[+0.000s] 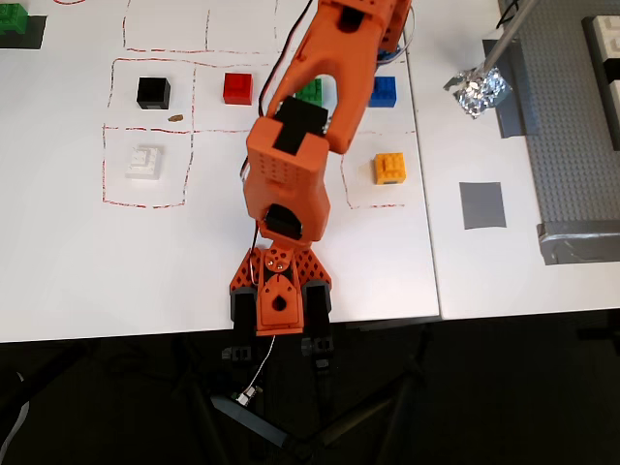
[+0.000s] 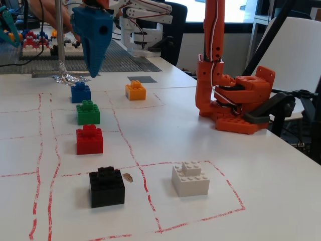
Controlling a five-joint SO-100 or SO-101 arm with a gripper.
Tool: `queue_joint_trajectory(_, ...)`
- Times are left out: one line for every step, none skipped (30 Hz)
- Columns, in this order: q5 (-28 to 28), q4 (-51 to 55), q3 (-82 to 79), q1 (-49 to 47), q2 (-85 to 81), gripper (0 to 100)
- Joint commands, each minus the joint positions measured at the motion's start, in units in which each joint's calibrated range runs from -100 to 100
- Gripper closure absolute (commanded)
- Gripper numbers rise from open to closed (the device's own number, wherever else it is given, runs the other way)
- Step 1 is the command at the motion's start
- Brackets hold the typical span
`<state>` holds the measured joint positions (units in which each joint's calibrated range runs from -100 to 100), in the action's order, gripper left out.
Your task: Grab the block and put it in the grey marker
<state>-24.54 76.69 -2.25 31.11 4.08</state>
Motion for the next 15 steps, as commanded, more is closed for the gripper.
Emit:
queue_joint_trajectory(-1.71, 1.52, 6.97, 1.58, -2.06, 92)
queue_joint_trajectory(-2.2, 1.6, 7.6, 1.67, -1.54, 90)
queue_joint_trajectory(-2.59, 1.6, 8.06, 1.76, -1.02, 88)
queue_joint_trajectory(-2.88, 1.27, 8.24, 1.84, -0.59, 88)
queue_joint_trajectory(-3.32, 1.03, 8.33, 1.93, -0.33, 87)
queue_joint_trajectory(-3.71, 0.7, 8.33, 2.11, 0.01, 85)
queue_joint_trajectory(-4.15, 0.45, 8.33, 2.2, 0.36, 83)
queue_joint_trajectory(-4.54, 0.13, 8.33, 2.29, 0.7, 81)
queue_joint_trajectory(-4.79, -0.36, 8.33, 2.46, 1.04, 80)
queue_joint_trajectory(-4.98, -0.85, 8.33, 2.46, 1.3, 79)
queue_joint_trajectory(-5.13, -1.42, 8.33, 2.55, 1.65, 78)
queue_joint_trajectory(-5.27, -1.99, 8.24, 2.64, 1.91, 77)
queue_joint_trajectory(-5.47, -2.57, 8.06, 2.64, 2.25, 75)
queue_joint_trajectory(-5.81, -3.14, 7.69, 2.81, 2.51, 73)
queue_joint_trajectory(-6.11, -3.63, 7.6, 2.9, 2.94, 72)
